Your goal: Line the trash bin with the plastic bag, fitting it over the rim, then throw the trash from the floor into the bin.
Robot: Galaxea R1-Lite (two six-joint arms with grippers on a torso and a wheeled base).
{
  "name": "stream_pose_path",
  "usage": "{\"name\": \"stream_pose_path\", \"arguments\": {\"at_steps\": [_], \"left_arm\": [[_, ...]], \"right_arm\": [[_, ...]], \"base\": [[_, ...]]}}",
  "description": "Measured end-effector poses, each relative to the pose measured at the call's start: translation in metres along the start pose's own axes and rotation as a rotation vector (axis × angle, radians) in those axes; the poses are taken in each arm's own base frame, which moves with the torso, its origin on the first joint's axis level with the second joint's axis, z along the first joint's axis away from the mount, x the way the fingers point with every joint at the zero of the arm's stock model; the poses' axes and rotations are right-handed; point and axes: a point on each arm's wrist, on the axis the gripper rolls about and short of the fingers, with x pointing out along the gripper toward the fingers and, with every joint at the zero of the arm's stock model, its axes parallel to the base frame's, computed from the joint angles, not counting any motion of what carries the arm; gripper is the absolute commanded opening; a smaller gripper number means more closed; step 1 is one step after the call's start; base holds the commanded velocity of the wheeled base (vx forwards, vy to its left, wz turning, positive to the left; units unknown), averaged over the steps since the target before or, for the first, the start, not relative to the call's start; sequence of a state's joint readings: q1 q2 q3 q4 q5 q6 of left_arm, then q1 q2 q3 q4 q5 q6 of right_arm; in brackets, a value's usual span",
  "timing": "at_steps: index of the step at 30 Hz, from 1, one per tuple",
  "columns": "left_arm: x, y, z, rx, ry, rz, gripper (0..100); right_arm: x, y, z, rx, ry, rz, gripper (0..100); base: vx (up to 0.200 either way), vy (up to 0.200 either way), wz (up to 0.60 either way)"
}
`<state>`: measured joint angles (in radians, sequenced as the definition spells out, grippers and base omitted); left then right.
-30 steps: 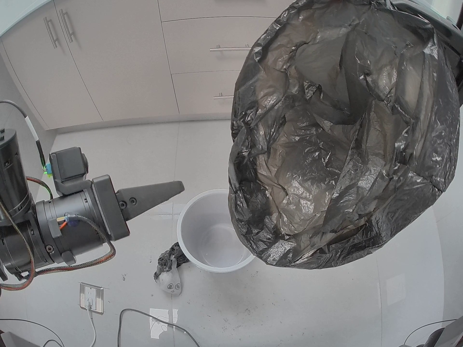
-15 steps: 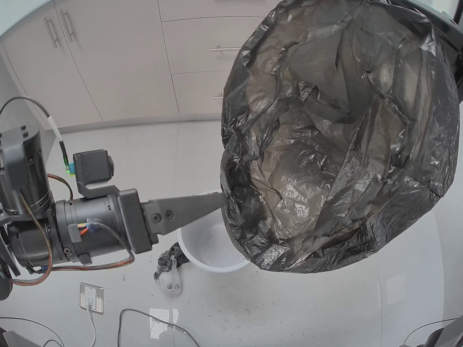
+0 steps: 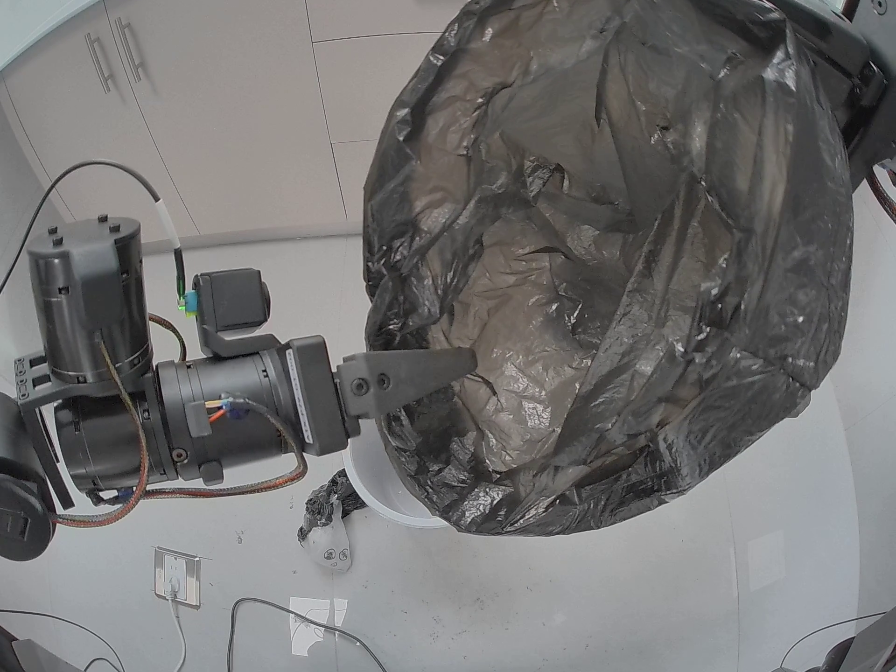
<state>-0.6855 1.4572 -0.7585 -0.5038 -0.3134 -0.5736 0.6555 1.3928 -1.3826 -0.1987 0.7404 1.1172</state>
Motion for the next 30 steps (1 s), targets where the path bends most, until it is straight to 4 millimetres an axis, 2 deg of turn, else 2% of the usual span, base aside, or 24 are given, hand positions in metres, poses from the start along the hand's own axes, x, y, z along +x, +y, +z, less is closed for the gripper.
{"name": "stream_pose_path", "arguments": {"at_steps": [17, 30], "left_arm": [[0.016, 0.005, 0.003, -0.008, 0.02, 0.018, 100], [0.013, 0.005, -0.006, -0.014, 0.049, 0.024, 100]], "right_arm": [[0.01, -0.008, -0.002, -0.001, 0.028, -0.007, 0], [0.01, -0.008, -0.002, -0.003, 0.028, -0.004, 0]], "base": [[0.0, 0.0, 0.0], [0.0, 0.0, 0.0]]}}
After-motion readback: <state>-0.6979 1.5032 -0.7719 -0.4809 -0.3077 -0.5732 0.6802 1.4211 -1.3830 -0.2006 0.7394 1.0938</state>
